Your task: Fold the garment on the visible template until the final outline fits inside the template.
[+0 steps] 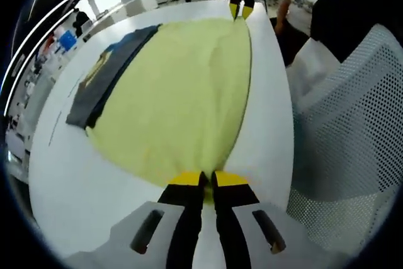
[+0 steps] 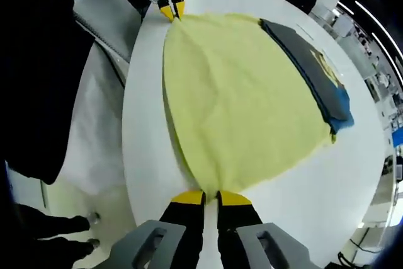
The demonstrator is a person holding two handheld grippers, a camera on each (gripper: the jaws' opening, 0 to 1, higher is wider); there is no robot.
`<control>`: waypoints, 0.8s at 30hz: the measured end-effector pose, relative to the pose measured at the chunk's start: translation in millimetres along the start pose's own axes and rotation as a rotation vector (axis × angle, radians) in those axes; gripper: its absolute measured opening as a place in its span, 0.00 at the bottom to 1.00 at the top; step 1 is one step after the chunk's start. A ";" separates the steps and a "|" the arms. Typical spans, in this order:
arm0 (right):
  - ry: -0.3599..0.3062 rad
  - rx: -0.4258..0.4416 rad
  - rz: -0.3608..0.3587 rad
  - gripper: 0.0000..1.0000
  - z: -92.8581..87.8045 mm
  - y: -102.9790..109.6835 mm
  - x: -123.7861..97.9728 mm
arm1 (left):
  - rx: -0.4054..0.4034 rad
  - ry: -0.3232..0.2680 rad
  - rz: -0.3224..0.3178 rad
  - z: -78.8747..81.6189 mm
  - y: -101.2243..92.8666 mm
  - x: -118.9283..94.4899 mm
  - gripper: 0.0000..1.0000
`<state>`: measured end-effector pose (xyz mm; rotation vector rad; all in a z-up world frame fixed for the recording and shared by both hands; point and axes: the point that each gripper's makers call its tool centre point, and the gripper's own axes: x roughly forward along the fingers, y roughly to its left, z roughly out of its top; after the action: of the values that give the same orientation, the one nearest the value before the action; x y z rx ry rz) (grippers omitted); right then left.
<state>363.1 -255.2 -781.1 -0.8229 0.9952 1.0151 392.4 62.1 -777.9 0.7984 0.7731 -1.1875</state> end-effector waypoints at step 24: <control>-0.054 0.083 -0.044 0.00 5.2 -6.1 -22.6 | -0.070 -0.043 0.029 18.1 2.3 -24.9 0.01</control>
<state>365.8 -259.0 -757.5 -0.7429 0.9628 0.9474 391.5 59.0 -747.3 0.7218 0.7612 -1.1428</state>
